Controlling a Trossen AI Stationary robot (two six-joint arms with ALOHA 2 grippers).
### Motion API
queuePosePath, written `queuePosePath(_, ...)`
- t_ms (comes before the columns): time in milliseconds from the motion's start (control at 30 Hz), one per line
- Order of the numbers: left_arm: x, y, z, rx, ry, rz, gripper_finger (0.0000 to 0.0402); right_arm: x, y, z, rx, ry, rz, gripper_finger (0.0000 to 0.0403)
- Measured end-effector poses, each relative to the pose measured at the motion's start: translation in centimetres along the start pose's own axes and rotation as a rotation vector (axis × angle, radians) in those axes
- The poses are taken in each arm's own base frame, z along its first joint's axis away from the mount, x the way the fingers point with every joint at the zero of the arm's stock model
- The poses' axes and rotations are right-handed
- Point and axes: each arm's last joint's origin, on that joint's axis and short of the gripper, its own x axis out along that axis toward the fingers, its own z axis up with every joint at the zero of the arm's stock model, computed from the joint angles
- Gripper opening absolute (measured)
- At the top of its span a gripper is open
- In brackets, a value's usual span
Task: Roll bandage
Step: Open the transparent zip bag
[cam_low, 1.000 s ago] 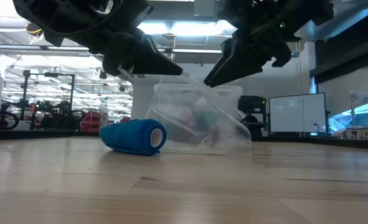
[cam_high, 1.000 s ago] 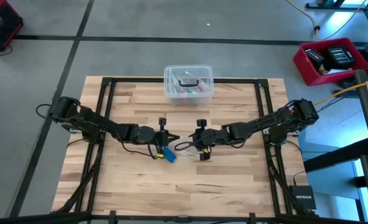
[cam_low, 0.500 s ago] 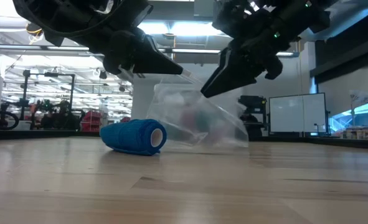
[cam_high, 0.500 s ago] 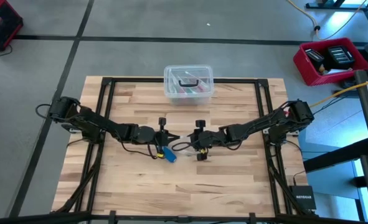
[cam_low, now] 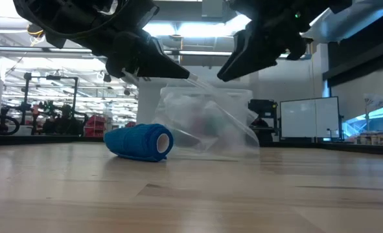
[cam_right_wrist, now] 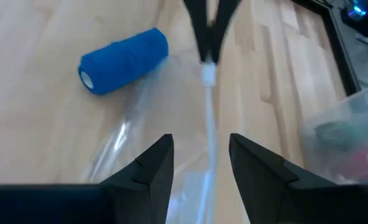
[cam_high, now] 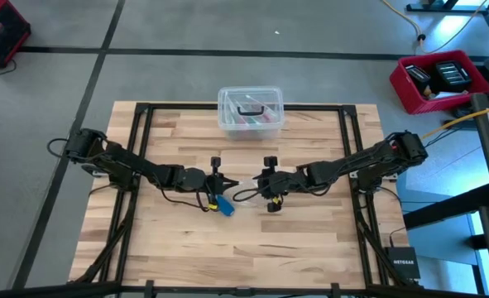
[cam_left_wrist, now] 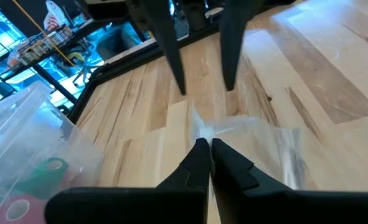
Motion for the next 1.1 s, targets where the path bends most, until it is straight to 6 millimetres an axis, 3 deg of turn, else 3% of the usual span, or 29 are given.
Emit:
queuePosePath(667,0.0,0.0,0.0,-0.007,-0.004,0.002,0.0001,1.5,0.6,-0.4,-0.005,0.008,0.043,0.0158)
queuePosePath(1100,0.0,0.0,0.1,0.0,-0.009,0.004,0.0001,2.8,0.7,-0.7,-0.106,0.031,-0.077,0.0158)
